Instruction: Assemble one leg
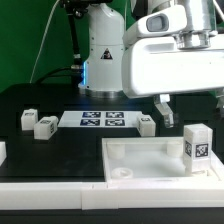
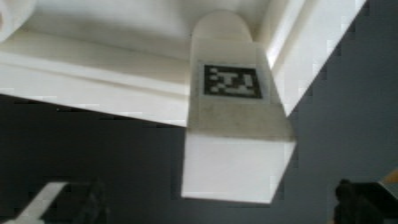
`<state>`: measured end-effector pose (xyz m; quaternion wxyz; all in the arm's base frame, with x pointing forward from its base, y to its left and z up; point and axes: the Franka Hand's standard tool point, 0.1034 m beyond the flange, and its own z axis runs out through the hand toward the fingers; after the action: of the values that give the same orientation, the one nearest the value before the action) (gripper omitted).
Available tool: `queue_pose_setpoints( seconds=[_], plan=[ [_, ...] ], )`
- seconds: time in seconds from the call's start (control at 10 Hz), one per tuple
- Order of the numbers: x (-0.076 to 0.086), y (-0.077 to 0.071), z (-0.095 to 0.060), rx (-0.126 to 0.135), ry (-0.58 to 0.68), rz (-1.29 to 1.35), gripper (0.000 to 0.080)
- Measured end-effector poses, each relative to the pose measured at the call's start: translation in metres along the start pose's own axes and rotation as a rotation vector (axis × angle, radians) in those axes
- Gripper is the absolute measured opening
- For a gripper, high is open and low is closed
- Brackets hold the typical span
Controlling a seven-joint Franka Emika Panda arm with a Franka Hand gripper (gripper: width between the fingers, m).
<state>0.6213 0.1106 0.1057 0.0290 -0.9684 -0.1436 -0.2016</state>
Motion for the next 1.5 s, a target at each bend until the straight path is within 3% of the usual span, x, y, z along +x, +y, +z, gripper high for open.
queue_pose_setpoints(
  seconds=[0.1, 0.2, 0.4, 0.5, 0.7, 0.8, 1.5],
  plan=[
    [-0.002, -0.001, 0.001, 0.002, -0.008, 0.0, 0.0649],
    [-0.012, -0.006, 0.003, 0.028, -0.132, 0.031, 0.0649],
    [-0.007, 0.0, 0.004, 0.032, -0.243, 0.105, 0.0649],
    [-0.016, -0.003, 0.002, 0.049, -0.384, 0.091, 0.0649],
    [-0.014, -0.005, 0.002, 0.085, -0.585, 0.097, 0.0649],
    [-0.005, -0.004, 0.008, 0.082, -0.551, 0.098, 0.0649],
    [-0.001, -0.005, 0.02, 0.086, -0.493, 0.057, 0.0649]
  ],
)
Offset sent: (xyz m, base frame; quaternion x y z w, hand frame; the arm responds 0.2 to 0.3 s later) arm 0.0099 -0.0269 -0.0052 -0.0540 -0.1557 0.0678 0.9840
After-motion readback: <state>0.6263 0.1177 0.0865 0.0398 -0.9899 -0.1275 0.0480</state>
